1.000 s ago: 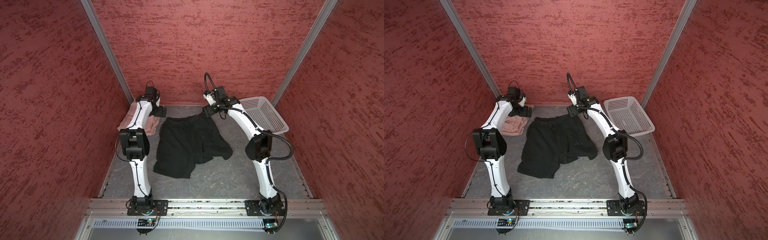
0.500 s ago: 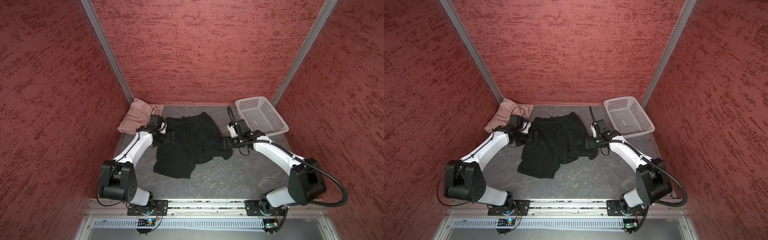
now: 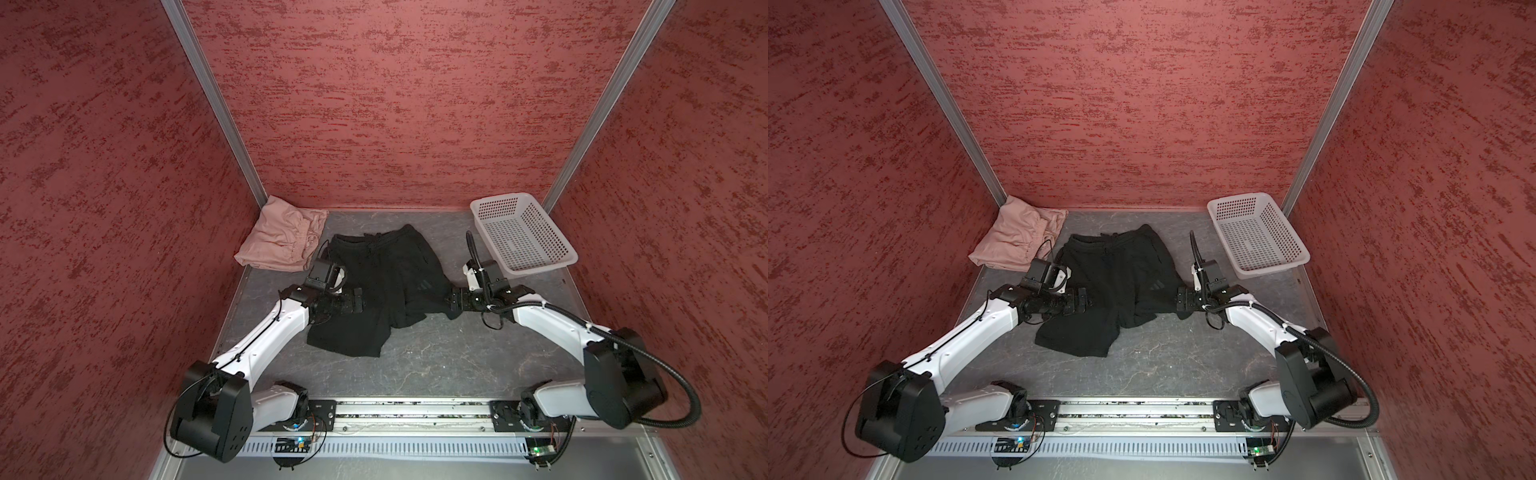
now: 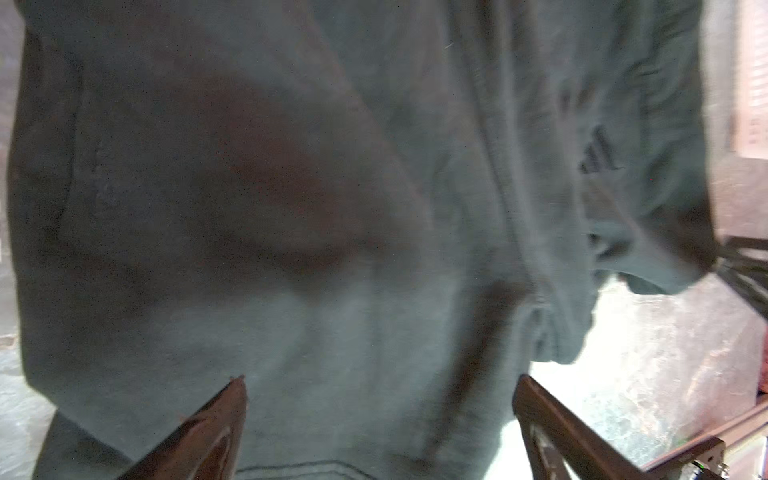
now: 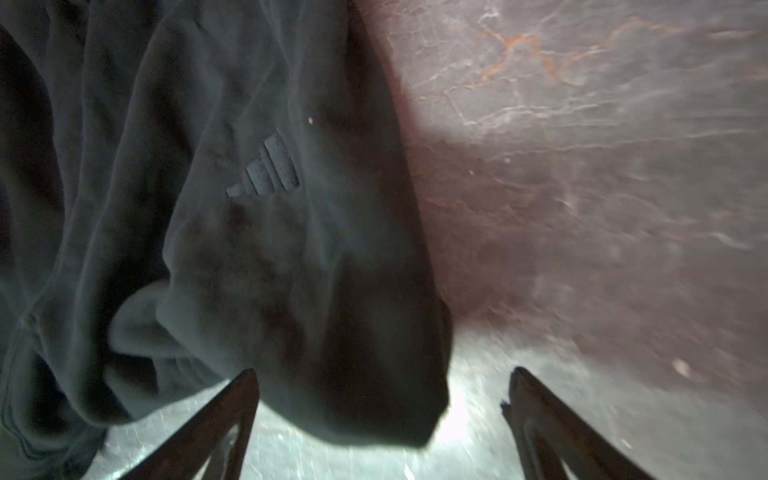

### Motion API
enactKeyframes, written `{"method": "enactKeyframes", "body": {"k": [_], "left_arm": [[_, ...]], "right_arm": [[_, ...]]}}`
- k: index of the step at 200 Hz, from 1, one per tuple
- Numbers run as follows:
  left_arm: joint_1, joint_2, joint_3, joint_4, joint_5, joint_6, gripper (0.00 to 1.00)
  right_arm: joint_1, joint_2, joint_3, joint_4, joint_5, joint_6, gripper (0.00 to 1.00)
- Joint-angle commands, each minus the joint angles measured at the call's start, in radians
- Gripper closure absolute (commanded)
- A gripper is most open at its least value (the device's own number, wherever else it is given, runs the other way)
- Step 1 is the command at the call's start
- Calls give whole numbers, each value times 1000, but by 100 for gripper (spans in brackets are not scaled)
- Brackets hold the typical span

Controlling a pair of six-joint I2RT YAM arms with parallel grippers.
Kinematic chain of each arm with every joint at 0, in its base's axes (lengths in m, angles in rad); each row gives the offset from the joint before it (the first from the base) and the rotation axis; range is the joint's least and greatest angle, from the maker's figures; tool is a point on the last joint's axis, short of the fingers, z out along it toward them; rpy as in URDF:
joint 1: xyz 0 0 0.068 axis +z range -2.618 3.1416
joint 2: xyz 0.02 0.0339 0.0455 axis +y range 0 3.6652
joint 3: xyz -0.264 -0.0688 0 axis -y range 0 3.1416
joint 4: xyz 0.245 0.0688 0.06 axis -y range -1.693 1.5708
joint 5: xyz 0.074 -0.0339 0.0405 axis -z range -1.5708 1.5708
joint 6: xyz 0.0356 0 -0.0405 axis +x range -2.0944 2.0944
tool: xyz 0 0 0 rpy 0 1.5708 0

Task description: Fold and stack the shorts

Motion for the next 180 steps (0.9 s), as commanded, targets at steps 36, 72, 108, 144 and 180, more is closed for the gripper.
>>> {"method": "enactKeyframes", "body": {"k": [36,72,108,144,180], "left_arm": [[-21,-35,-23,37,15,-4,1],[-33,-63,-44,39,12,-9,1],[-35,-69,-78,70,37,-11,1],[-38,-50,-78,55,41,6,1],[-39,-83,-79,39,37,15,1]], "right_arm": [[-5,27,17,71,-126,40,39],[-4,-37,-2,-69,-33,52,33],[-4,-84,-48,-64,-13,42,1],[-4,8,-69,26,11,8,1],[-4,85,-17,56,6,-41,5]]}}
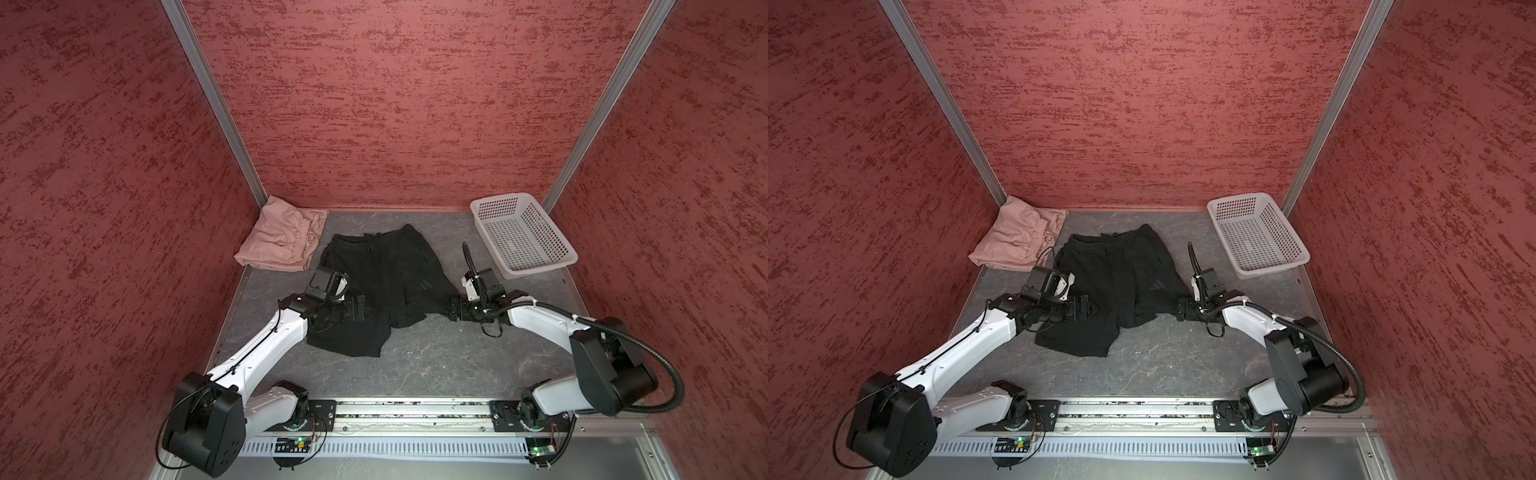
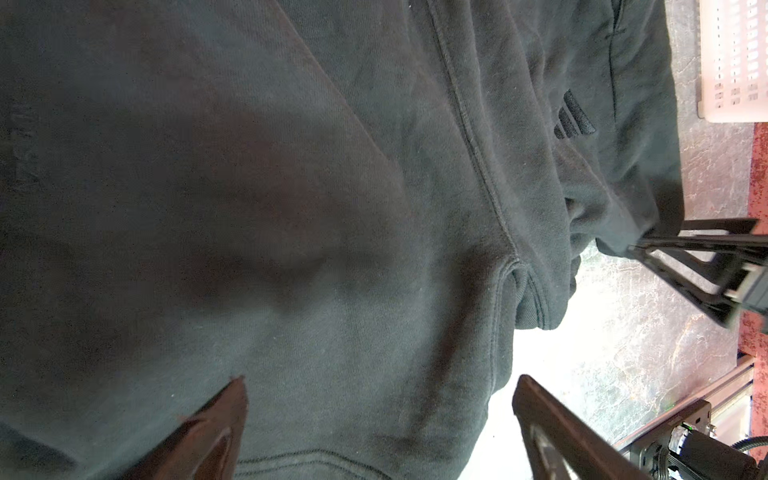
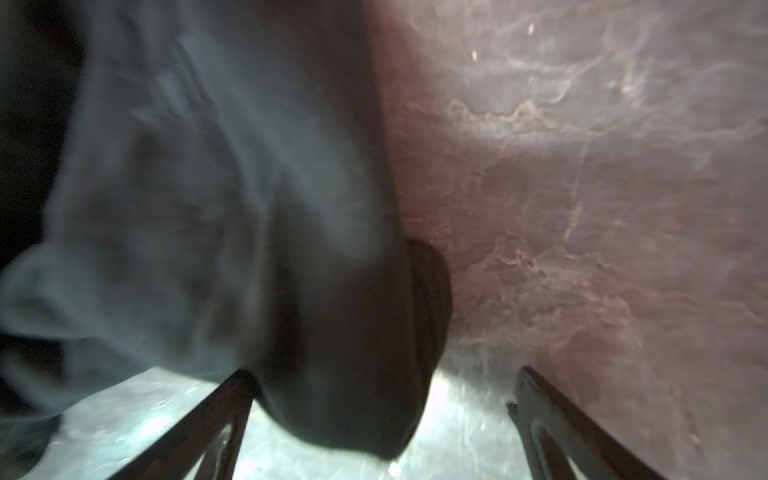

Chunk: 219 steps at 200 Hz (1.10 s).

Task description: Fold and stack the shorts

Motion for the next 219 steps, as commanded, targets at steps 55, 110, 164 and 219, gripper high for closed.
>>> {"method": "enactKeyframes", "body": {"k": [55,110,164,219], "left_arm": [[-5,-54,-24,-18,-8,16,1],[-4,-36,26,-82,61,32,1],[7,17,91,-75,106,24,1],[82,131,288,-86,84,109,1]], "right_arm": [[-2,54,32,69,-101,11,80],[-2,-63,273,-484,-328,39,100],[-52,-114,330,-639,-489,40,100],[-194,-35,402,-719,-414,-62,43]]}}
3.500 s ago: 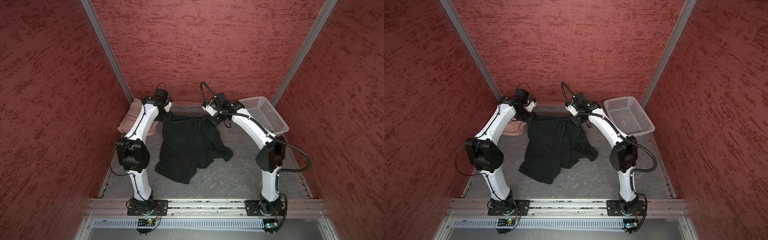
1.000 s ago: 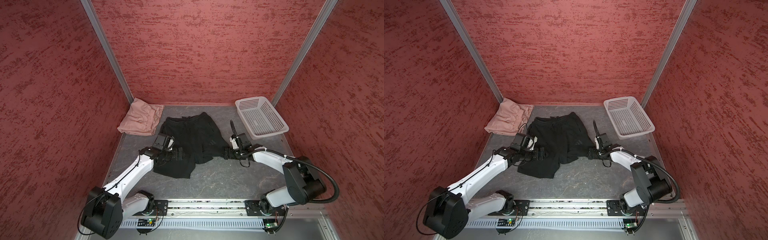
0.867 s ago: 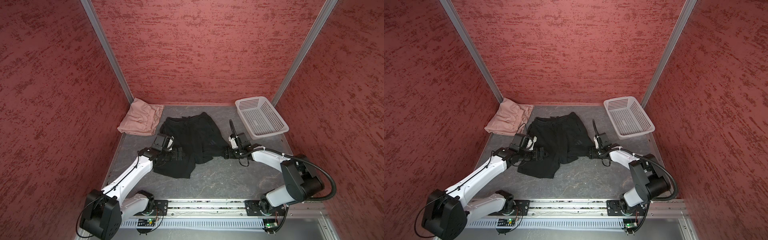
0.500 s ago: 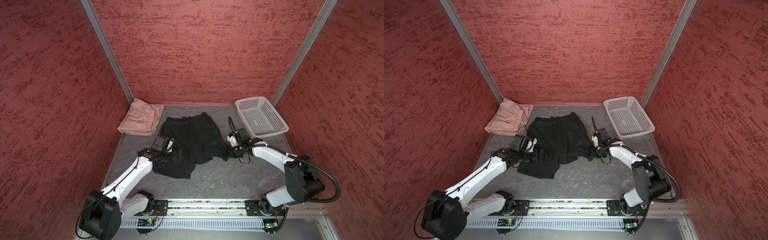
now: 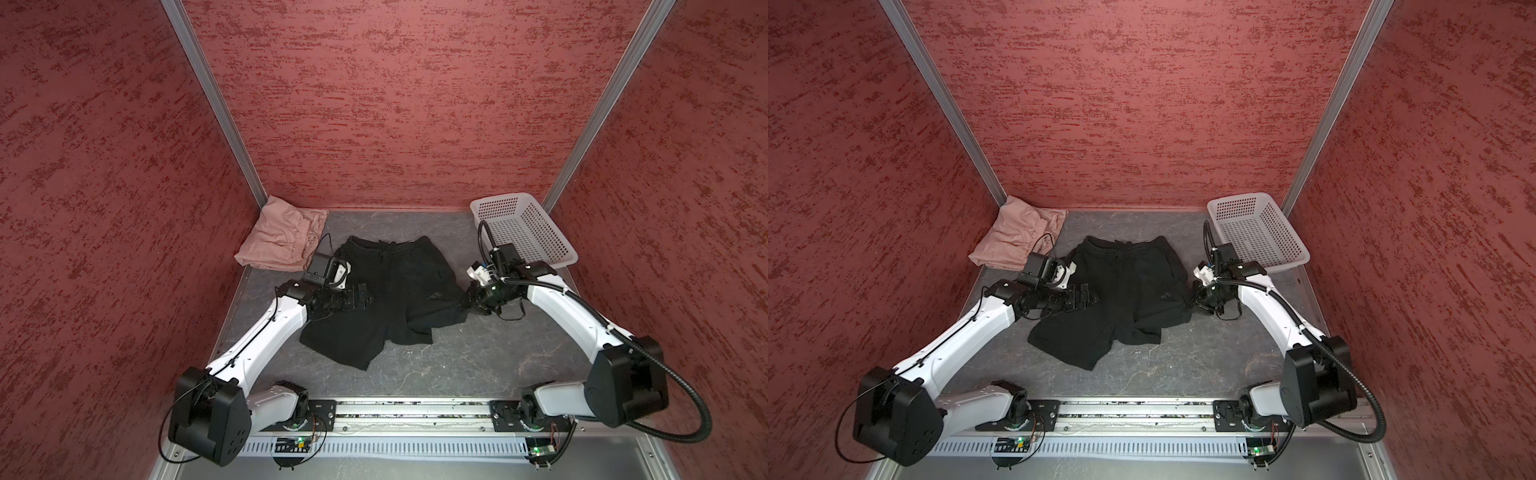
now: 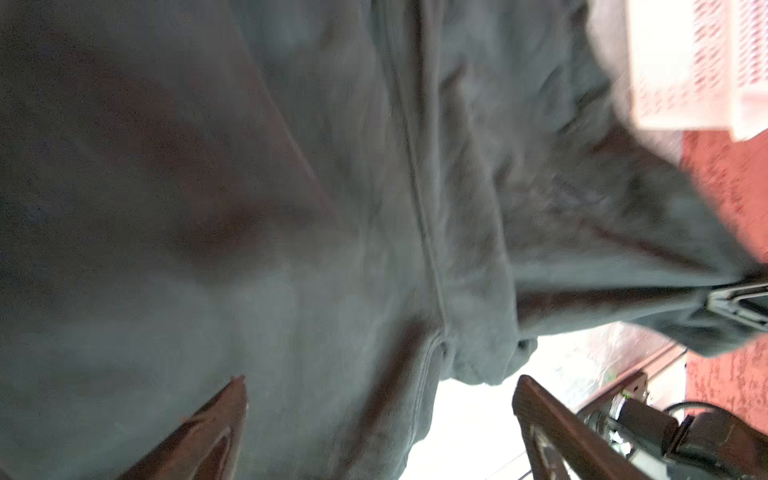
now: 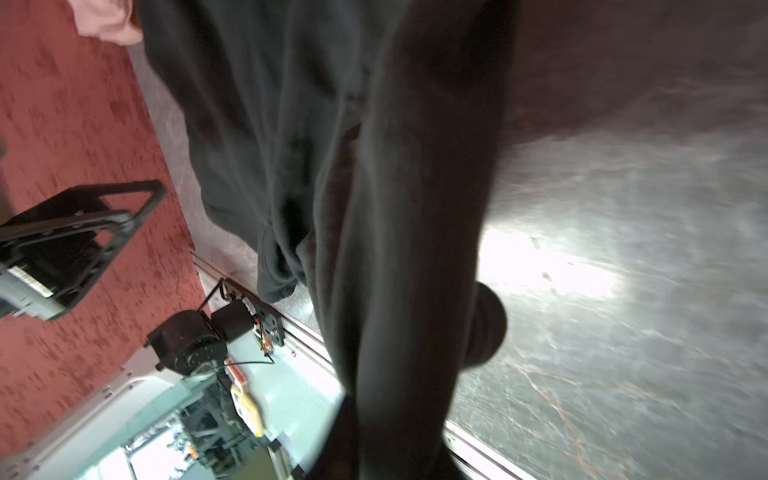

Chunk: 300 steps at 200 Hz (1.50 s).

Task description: Fold and stack the shorts

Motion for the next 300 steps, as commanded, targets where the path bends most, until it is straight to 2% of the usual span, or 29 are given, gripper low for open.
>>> {"method": "enactKeyframes", "body": {"k": [1,15,27,38,48,65,81,98,125,146,180,217,254,281,300], "left_arm": [[26,62,99,12,-9,65,1],[30,116,152,31,-45,91,1],[38,172,186,68,-51,113,1],[41,225,204,126,-47,130,1],[43,281,224,174,-40,148,1],[43,390,298,185,-39,164,1],[37,469,344,205,-21,183,1],[42,530,357,249,-24,190,1],[71,602,362,283,-16,173,1],[86,642,357,263,-23,150,1],[95,613,264,263,-12,100,1],[98,564,111,316,49,34,1],[90,532,-14,374,129,-46,1],[9,438,-80,405,180,-128,1],[-55,367,-101,364,151,-165,1]], "right_arm": [[-27,44,73,-91,46,-75,42],[-26,41,124,-118,119,-84,38],[-19,29,173,-131,249,-84,33],[-5,19,181,-77,314,-100,30],[2,14,152,33,324,-82,29],[31,46,92,266,254,-25,29],[78,127,64,480,236,35,32],[115,248,115,590,229,63,38],[134,418,211,665,232,66,53],[134,529,277,674,260,62,59],[124,703,404,684,274,72,69],[106,893,634,660,270,90,71],[106,1109,977,634,202,130,71],[113,1276,1362,518,130,107,62],[134,1282,1523,426,114,40,53]]}}
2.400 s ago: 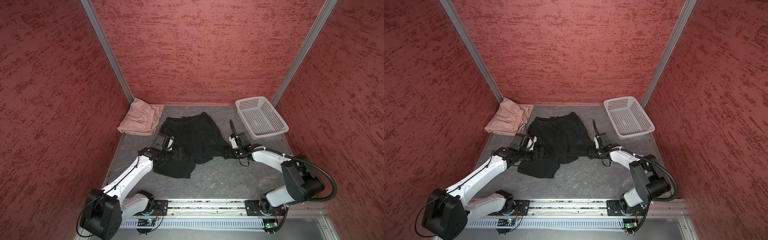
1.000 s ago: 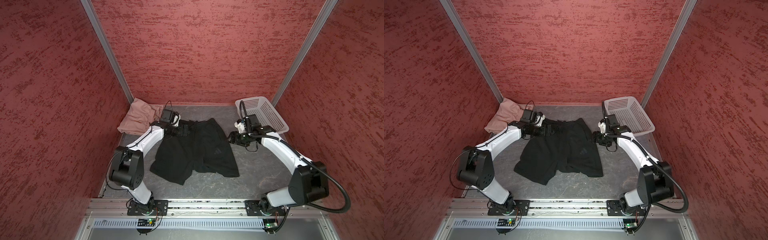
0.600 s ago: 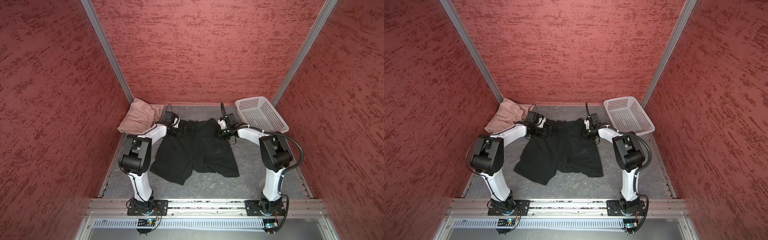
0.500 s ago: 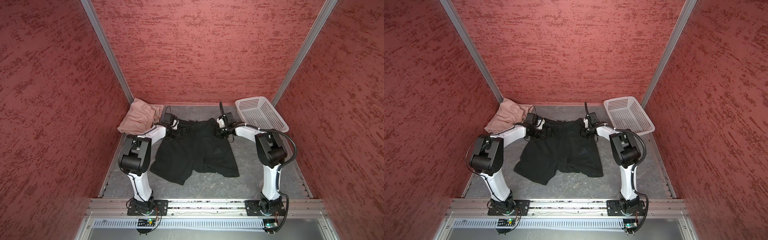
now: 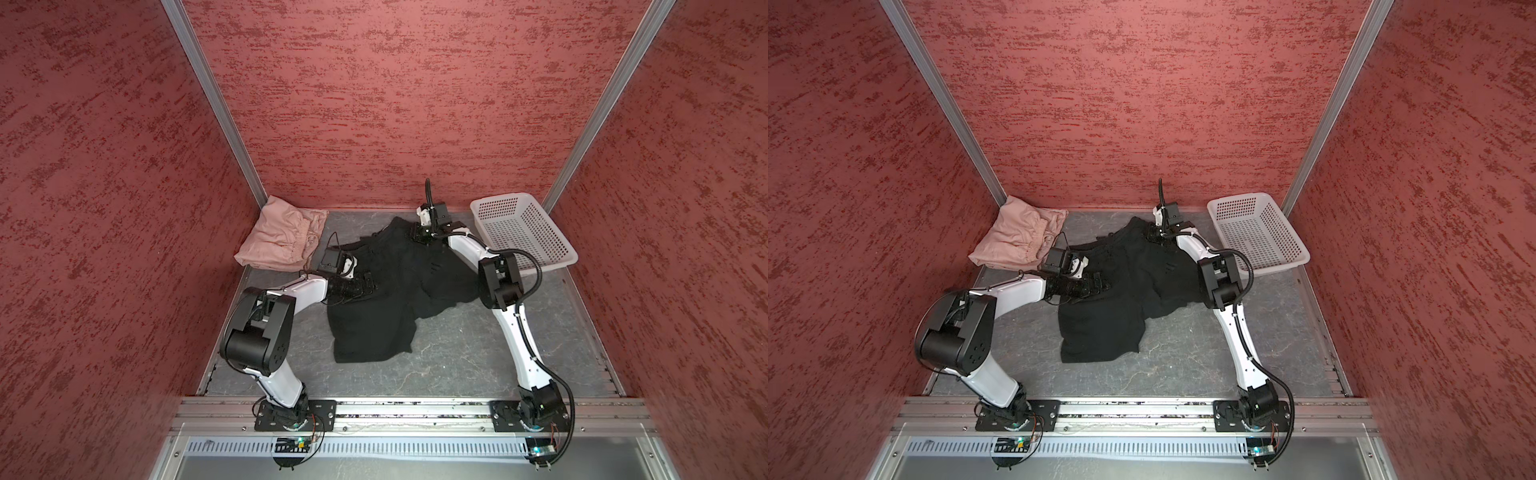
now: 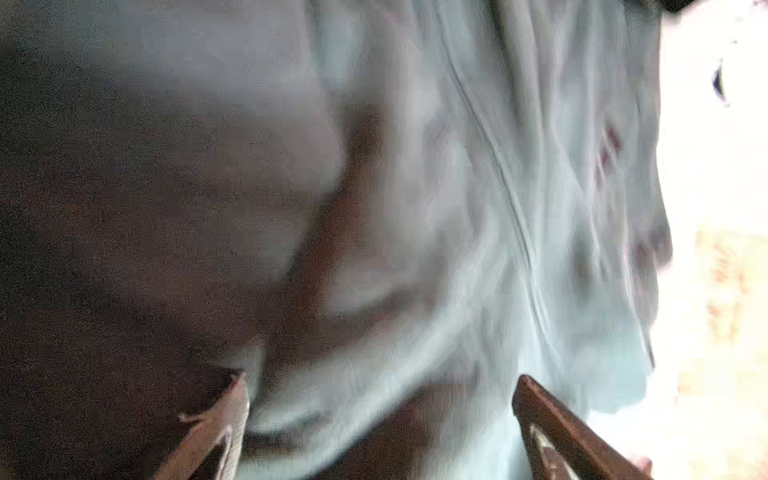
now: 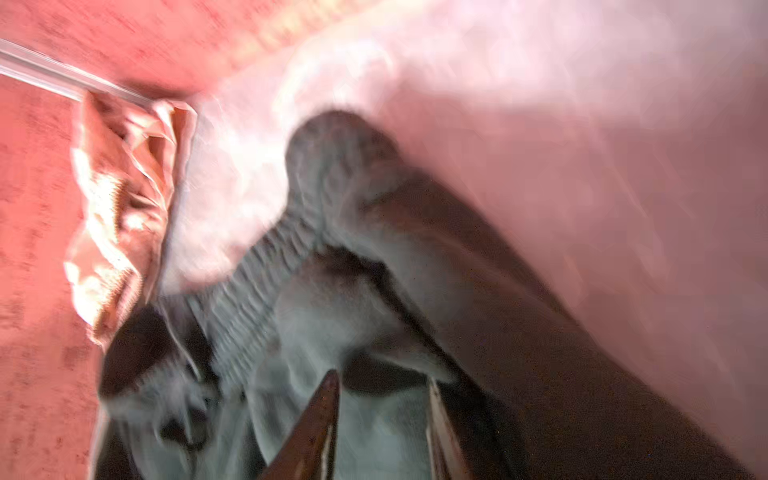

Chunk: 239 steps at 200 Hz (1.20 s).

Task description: Fold and stack the shorts

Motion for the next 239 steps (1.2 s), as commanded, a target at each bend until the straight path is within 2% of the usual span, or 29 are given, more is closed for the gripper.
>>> {"method": "enactKeyframes", "body": {"k": [1,14,27,51,67,93,113,129,144,162,184,208,239], "left_arm": [[-77,-61,-44,-87,27,-93,1],[-76,-123,-65,-115,4,-115,1],[-47,-182,-71,-157,-8,-119,0],[27,-259,-35,-195,-5,-84,1],[53,-272,19,-188,2,-31,1],[85,-199,124,-175,-30,64,1],[124,-99,217,-168,-23,91,1],[137,-48,251,-147,-5,103,1],[136,-17,255,-140,7,125,1],[139,8,230,-122,17,129,1],[138,27,167,-69,42,122,1],[138,33,114,-45,38,122,1],[139,17,64,-43,31,120,1]], "right_arm": [[19,-17,185,-132,-50,-69,52],[34,-106,154,-195,-34,-131,45],[49,-268,-21,-193,30,-180,37],[52,-667,-596,20,140,-156,32],[50,-890,-899,82,239,-110,31],[51,-1195,-1289,98,272,-2,33],[51,-1379,-1503,69,304,77,35],[51,-1492,-1643,99,285,128,36],[51,-1546,-1732,145,255,145,36],[51,-1539,-1806,225,250,159,36],[52,-1468,-1859,383,202,184,34],[55,-1380,-1865,465,228,180,32],[55,-1277,-1840,585,203,190,32]]}}
